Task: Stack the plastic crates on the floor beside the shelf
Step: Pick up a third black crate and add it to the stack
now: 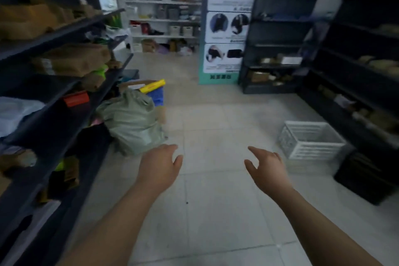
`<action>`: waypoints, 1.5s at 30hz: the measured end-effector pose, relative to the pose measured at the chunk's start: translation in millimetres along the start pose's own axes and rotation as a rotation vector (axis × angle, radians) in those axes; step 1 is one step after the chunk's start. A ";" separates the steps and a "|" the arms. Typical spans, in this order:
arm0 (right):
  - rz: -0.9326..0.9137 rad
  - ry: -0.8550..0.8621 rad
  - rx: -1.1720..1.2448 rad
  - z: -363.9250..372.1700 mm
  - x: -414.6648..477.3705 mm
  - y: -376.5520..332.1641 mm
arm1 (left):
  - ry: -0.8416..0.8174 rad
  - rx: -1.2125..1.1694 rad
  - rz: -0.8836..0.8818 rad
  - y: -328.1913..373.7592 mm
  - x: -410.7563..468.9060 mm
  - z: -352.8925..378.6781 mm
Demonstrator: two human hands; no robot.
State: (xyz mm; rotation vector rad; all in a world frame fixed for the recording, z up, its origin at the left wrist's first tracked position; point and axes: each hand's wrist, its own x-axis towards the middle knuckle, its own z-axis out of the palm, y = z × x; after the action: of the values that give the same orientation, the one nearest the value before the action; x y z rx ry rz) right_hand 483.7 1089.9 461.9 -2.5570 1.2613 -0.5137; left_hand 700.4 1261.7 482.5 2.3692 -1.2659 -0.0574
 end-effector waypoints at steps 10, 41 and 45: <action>0.361 0.094 -0.077 -71.0 8.2 188.4 | -0.159 0.025 0.303 188.2 103.4 106.1; 1.116 0.259 -0.071 -143.4 272.0 571.1 | -0.422 -0.025 0.860 611.1 517.2 399.0; 1.183 0.278 -0.042 -146.4 302.1 611.9 | -0.477 -0.009 0.933 659.0 550.2 442.7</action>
State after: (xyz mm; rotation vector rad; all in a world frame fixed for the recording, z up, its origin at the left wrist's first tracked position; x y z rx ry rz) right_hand 156.6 474.0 432.3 -1.3364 2.5093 -0.5331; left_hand 397.3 345.3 447.2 1.5741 -2.4522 -0.3395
